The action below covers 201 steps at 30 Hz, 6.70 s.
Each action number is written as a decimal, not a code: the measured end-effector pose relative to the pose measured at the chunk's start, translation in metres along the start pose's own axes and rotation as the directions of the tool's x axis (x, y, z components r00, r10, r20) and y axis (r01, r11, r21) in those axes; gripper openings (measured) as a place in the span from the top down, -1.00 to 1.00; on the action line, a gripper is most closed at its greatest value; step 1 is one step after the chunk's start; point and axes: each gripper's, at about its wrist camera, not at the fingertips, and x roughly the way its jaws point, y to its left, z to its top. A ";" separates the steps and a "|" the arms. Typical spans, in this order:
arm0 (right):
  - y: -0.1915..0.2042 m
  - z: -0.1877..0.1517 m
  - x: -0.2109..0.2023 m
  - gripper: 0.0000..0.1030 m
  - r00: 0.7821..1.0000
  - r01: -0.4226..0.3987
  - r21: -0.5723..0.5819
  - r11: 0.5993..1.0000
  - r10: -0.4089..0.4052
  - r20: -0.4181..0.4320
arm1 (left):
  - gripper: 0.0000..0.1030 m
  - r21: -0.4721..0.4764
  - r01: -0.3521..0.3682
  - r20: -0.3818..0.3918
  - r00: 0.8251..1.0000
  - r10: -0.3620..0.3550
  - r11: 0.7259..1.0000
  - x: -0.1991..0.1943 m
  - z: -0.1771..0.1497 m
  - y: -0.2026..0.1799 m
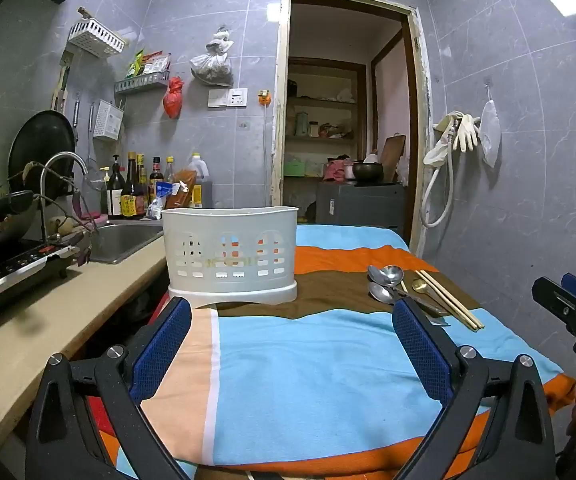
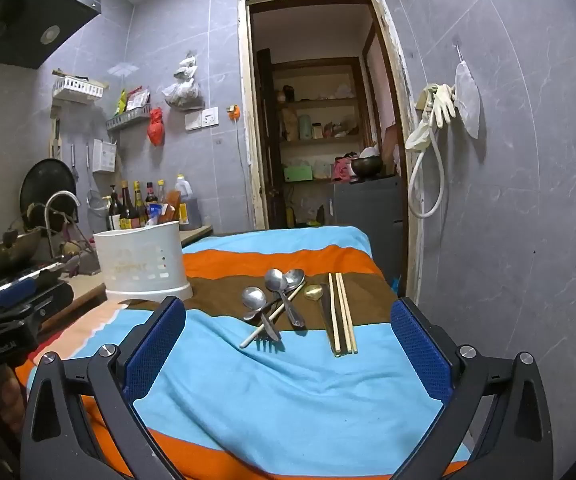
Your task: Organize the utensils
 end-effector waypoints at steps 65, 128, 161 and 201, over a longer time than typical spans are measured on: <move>0.000 -0.001 0.000 -1.00 1.000 -0.001 0.005 1.000 0.001 -0.007 | -0.91 0.003 0.002 -0.009 1.000 -0.002 1.000 0.000 -0.001 -0.002; -0.019 0.041 0.044 -1.00 1.000 -0.002 -0.109 0.994 0.004 0.014 | -0.91 0.079 -0.110 -0.083 0.990 0.117 0.991 0.063 0.036 -0.004; -0.085 0.053 0.190 -0.97 0.968 -0.063 -0.086 0.994 0.040 -0.249 | -0.91 -0.013 0.204 -0.425 0.885 -0.190 0.979 0.223 0.039 -0.013; -0.104 0.024 0.301 0.60 0.742 -0.141 -0.005 0.990 0.102 -0.662 | 0.84 -0.285 0.425 -0.617 0.605 -0.503 0.859 0.302 0.018 -0.028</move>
